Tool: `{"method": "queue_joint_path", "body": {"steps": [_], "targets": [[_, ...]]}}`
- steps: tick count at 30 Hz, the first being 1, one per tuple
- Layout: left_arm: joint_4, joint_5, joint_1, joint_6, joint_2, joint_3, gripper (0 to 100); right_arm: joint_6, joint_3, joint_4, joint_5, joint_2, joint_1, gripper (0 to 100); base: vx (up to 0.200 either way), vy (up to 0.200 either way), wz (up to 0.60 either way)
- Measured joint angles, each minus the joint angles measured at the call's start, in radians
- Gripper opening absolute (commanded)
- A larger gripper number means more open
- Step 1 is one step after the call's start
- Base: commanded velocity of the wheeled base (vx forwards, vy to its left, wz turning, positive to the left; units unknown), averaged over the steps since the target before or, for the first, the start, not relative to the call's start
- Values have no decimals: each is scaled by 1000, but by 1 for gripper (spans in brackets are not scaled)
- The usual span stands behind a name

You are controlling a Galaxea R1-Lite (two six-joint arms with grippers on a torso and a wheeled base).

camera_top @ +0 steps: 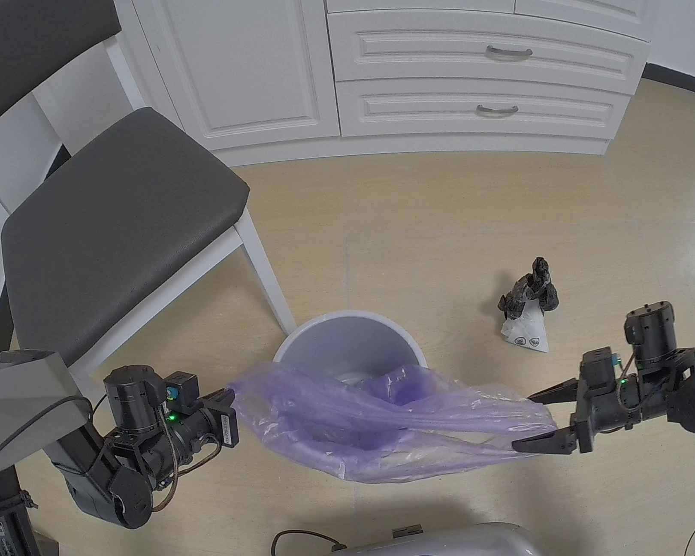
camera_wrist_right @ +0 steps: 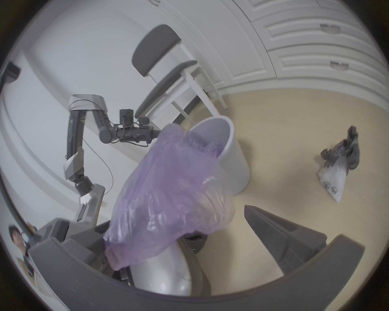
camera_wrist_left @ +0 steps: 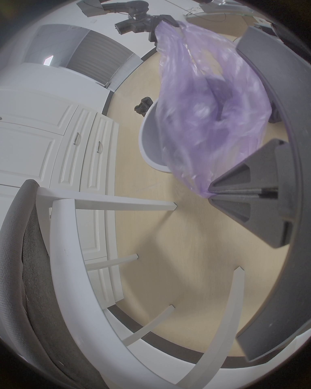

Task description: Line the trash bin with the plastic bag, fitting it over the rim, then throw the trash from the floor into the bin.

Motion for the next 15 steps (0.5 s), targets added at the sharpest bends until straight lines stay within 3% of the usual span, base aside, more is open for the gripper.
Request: {"method": "queue_joint_path", "body": {"steps": [2,6,15], "targets": [[0,0,0,0,1,0,0,-53,20,-9,55,0,-56,100,0,0,0],[14,1,7,6,4,1,0,-75,43,-19,103,12,-114,100,0,0,0],[46,0,28,18,4,5,0,-77,48,-23,111,26,-136,100,0,0,0]]}}
